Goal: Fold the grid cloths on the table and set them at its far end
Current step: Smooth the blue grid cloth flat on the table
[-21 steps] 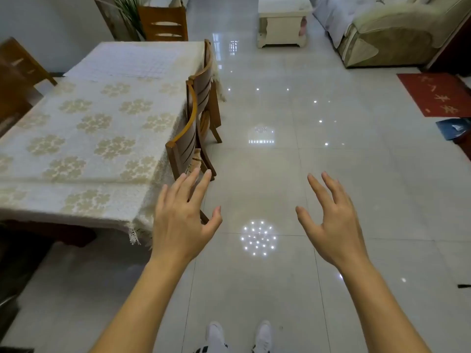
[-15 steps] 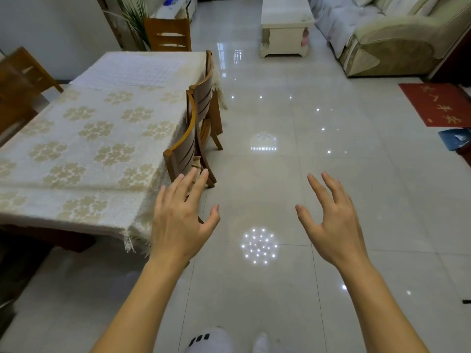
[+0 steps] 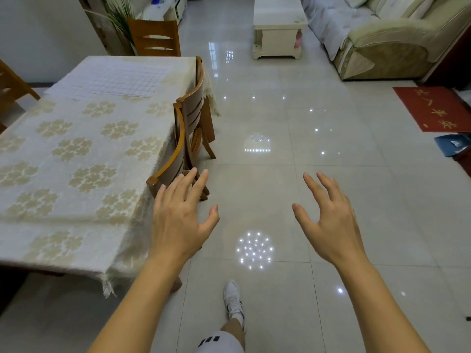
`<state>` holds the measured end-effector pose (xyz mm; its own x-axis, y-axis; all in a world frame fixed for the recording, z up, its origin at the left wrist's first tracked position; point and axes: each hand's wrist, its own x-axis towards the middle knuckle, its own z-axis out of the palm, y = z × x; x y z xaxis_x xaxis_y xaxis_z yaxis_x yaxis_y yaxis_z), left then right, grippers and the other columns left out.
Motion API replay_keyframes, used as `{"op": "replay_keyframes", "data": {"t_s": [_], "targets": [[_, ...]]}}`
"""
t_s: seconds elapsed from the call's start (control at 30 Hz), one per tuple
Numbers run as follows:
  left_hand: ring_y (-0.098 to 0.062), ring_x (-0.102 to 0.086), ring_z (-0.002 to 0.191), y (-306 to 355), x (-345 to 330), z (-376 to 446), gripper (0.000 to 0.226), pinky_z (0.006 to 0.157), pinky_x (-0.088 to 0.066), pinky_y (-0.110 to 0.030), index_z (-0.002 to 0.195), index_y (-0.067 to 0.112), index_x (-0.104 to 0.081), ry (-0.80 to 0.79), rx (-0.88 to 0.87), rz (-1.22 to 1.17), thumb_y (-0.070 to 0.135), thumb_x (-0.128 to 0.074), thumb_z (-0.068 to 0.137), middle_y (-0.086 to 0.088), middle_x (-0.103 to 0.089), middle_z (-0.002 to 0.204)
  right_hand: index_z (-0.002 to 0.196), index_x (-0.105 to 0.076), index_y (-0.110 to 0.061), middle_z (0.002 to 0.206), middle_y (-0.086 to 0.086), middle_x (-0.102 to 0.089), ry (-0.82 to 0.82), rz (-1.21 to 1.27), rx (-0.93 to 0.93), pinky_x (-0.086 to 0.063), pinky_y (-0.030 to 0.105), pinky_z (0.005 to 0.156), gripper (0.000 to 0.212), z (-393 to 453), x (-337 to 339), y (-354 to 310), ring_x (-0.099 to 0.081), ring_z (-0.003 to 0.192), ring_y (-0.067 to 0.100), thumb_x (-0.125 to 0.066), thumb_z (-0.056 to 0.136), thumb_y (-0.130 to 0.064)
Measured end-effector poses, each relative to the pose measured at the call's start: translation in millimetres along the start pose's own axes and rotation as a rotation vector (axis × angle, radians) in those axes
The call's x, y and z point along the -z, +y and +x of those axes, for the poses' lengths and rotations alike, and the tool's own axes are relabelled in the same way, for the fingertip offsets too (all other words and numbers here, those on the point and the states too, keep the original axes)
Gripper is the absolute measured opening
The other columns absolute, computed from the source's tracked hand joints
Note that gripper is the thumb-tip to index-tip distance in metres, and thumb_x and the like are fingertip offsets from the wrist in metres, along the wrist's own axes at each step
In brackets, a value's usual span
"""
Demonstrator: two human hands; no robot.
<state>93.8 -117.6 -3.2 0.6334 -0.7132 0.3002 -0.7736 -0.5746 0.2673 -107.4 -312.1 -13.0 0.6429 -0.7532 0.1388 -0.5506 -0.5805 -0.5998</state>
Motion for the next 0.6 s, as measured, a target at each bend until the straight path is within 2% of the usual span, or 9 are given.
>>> {"op": "replay_keyframes", "data": {"t_s": [0.3, 0.6], "targets": [[-0.022, -0.035, 0.144, -47, -26, 129, 0.069, 0.117, -0.03, -0.053, 0.152, 0.026, -0.035, 0.007, -0.038, -0.038, 0.051, -0.05, 0.09, 0.0, -0.04, 0.155, 0.151, -0.033, -0.034, 0.16, -0.005, -0.027, 0.02, -0.045, 0.0, -0.028, 0.056, 0.116, 0.064, 126, -28, -37, -0.022, 0.148, 0.022, -0.059, 0.092, -0.041], [-0.022, -0.035, 0.144, -66, -57, 211, 0.069, 0.117, -0.029, -0.053, 0.153, 0.028, -0.035, -0.013, -0.014, -0.101, 0.053, -0.045, 0.089, 0.002, -0.041, 0.155, 0.151, -0.031, -0.036, 0.16, -0.006, -0.026, -0.029, -0.068, -0.032, -0.027, 0.056, 0.116, 0.064, 199, -55, -38, -0.021, 0.149, 0.02, -0.057, 0.093, -0.043]]}}
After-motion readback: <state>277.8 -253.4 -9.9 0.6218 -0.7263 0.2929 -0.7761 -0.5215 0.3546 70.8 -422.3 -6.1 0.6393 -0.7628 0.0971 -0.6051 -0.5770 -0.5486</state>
